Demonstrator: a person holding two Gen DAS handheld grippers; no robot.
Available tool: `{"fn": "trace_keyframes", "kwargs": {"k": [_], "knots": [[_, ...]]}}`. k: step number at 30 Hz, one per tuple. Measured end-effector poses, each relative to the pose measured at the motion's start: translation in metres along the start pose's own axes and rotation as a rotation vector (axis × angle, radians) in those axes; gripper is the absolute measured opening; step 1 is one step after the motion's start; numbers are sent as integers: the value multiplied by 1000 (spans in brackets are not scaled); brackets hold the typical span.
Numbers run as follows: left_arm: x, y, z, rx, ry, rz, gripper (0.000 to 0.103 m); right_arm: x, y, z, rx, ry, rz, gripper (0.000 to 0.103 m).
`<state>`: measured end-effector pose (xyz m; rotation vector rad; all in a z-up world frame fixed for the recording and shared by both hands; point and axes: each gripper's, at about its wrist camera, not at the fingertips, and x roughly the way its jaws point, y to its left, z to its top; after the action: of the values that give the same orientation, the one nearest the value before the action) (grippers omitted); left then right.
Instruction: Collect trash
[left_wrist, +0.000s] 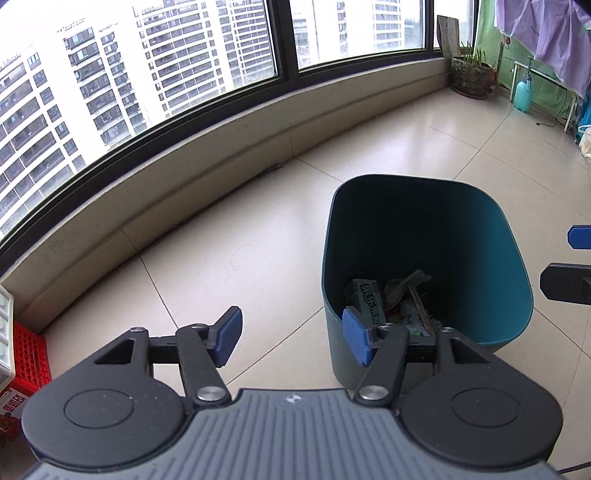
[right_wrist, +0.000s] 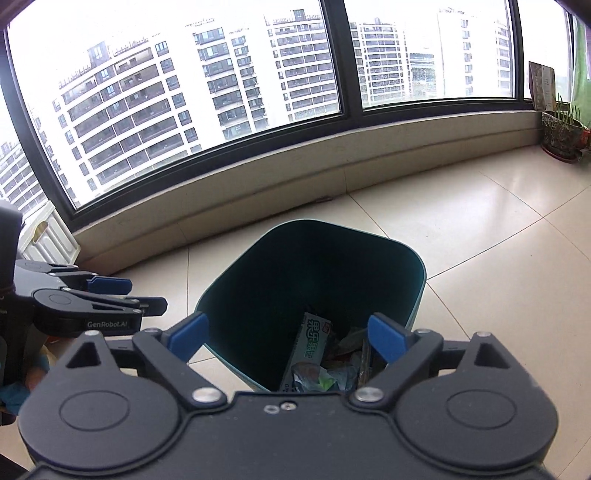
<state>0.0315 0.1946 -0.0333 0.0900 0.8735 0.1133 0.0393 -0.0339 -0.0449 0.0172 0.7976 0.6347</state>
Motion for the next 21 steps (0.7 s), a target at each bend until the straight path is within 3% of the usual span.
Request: {"fn": "trace_keyframes", "kwargs": {"k": [5, 8, 11, 16, 21], "knots": [[-18, -4, -6, -12, -48, -53, 68, -6, 6, -3, -9, -48, -1, 103], [-33, -7, -6, -22, -99, -78, 82, -16, 6, -7, -3, -101, -1, 103], [-51, -15, -1, -9, -151, -76, 83, -23, 4, -5, 4, -126, -14, 103], [-70, -29, 11, 20, -121, -87, 83, -43, 0, -3, 18, -151, -13, 103], [-87, -43, 22, -5, -87, -51, 83, -56, -11, 0, 61, -182, -4, 103]]}}
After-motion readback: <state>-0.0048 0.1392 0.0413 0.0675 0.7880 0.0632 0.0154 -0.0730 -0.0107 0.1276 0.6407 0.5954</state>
